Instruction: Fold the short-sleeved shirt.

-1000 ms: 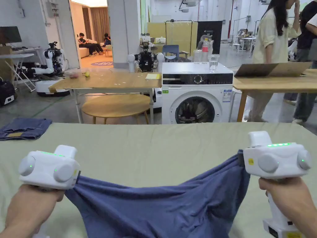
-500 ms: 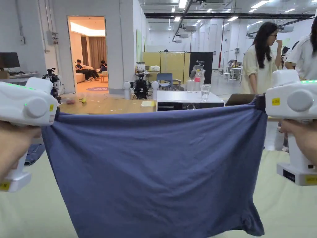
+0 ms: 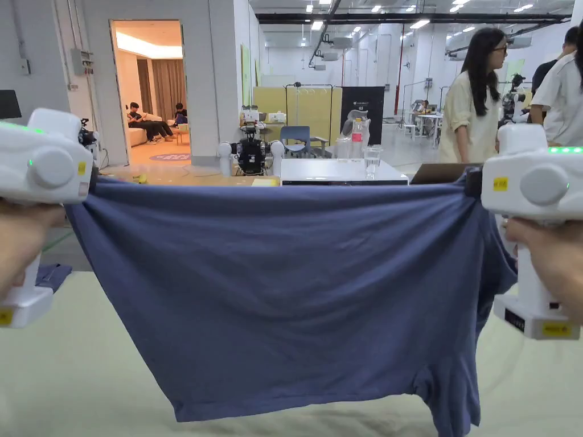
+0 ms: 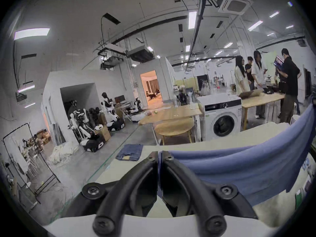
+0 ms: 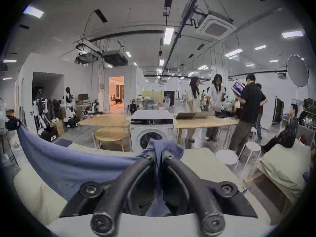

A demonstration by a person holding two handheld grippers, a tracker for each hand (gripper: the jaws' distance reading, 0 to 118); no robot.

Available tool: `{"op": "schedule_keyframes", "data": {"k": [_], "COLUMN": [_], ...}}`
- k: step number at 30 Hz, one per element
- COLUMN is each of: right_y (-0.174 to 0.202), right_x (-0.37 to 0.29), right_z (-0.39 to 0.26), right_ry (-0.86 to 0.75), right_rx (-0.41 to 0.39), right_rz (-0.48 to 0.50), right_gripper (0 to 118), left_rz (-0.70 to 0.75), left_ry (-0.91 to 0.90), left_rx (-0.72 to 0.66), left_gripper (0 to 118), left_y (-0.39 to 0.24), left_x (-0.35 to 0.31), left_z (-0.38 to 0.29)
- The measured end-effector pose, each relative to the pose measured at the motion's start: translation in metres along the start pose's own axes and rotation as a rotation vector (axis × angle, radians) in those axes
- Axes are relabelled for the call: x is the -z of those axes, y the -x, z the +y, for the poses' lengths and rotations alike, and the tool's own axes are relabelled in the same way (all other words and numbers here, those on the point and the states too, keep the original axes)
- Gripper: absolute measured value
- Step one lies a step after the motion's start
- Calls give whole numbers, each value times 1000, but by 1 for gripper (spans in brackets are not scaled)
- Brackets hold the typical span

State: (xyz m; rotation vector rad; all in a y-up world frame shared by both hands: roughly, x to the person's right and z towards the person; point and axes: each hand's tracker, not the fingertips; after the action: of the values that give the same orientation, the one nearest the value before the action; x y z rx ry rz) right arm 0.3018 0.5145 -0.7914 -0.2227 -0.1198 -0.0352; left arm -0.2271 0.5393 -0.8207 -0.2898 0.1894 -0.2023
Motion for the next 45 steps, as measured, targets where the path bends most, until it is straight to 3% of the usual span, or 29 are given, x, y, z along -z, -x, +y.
{"op": "schedule_keyframes", "data": {"k": [4, 9, 18, 25, 29, 31, 32, 33, 34, 35, 36, 39, 40, 41, 42, 43, 44, 45], "right_y": [-3, -15, -44, -43, -45, -48, -49, -50, -50, -50, -50, -43, -41, -37, -34, -32, -29, -27], "right_x": [14, -4, -108, -174, -183, -186, -188, -192, -195, -200, -208, -228, -230, -233, -233, -233, -231, -228], "right_z": [-64, -97, -212, -347, -404, -408, -404, -398, -389, -380, -369, -339, -333, -328, -324, -322, -321, -321], "right_ry": [26, 92, 165, 360, 473, 463, 454, 450, 449, 439, 393, 283, 271, 272, 269, 261, 250, 248], "right_rx": [14, -7, -25, -88, -50, -47, -41, -43, -49, -46, -28, -3, 0, 8, 12, 16, 16, 10], "right_rz": [-30, -20, -3, -6, -28, -31, -27, -24, -28, -23, 15, 41, 43, 53, 61, 61, 60, 46], "right_gripper": [3, 3, 3, 3, 3, 4, 11, 29, 70, 99, 111, 113, 110, 100, 76, 17, 0, 0], "left_rz": [-12, -62, -200, -255, -248, -241, -238, -228, -228, -240, -249, -241, -260, -290, -334, -362, -374, -369], "left_ry": [53, 94, 124, 339, 499, 496, 483, 465, 427, 382, 321, 208, 192, 198, 214, 230, 248, 260], "left_rx": [-6, -11, -1, -19, -100, -113, -108, -89, -55, -32, -4, 46, 36, 14, -9, -35, -54, -65], "left_gripper": [0, 0, 0, 0, 0, 0, 13, 41, 92, 112, 117, 117, 116, 112, 97, 43, 0, 0], "left_y": [-16, -12, 14, 4, -1, 0, 0, -1, -3, -2, -5, -15, -19, -23, -26, -35, -39, -43], "left_x": [17, -1, -120, -188, -185, -182, -185, -189, -194, -199, -206, -214, -213, -209, -204, -206, -199, -192], "left_z": [-53, -84, -195, -340, -407, -418, -416, -409, -399, -389, -376, -346, -338, -329, -322, -317, -314, -312]}}
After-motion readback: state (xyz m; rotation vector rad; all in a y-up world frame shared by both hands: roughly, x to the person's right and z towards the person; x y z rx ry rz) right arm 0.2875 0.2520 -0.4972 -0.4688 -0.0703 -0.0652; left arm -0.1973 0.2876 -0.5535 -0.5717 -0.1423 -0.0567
